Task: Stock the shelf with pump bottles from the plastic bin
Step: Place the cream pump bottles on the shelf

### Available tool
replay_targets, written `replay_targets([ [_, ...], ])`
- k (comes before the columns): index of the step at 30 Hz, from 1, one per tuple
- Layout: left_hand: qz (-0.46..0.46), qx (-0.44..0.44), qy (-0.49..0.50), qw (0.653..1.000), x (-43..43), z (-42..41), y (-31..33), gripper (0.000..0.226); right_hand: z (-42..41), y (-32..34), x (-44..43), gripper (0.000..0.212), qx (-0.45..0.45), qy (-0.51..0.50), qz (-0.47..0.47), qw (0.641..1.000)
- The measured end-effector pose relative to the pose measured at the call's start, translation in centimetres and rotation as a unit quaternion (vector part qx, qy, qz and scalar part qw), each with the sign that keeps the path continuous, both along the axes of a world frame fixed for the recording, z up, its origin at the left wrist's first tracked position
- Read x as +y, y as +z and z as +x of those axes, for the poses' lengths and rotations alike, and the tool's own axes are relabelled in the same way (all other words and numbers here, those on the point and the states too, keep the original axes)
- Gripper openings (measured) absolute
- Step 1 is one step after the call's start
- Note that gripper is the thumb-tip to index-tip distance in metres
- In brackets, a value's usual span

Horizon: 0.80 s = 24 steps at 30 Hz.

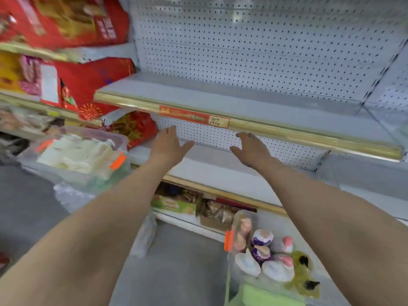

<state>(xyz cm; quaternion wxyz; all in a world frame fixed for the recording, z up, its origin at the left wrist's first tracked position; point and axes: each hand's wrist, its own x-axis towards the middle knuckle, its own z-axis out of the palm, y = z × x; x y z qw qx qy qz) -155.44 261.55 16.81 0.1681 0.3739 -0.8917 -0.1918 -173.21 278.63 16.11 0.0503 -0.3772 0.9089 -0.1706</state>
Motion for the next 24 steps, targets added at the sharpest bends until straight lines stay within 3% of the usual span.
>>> replay_targets([
  [6,-0.12,0.048,0.043,0.991,-5.5,9.3,9.2,0.077,8.9,10.5,-7.7,0.062,0.07,0.071,-0.101,0.99],
  [10,-0.145,0.064,0.059,0.986,-9.0,13.8,12.1,0.074,13.1,14.0,-11.3,0.064,0.093,0.093,-0.134,0.982],
  [16,-0.128,0.078,0.069,0.986,-14.2,16.4,11.9,0.074,16.0,15.0,-16.9,0.065,0.088,0.109,-0.123,0.982],
  [24,-0.119,0.065,0.114,0.984,-24.4,15.8,8.7,0.075,13.9,12.8,-27.9,0.066,0.077,0.133,-0.106,0.982],
])
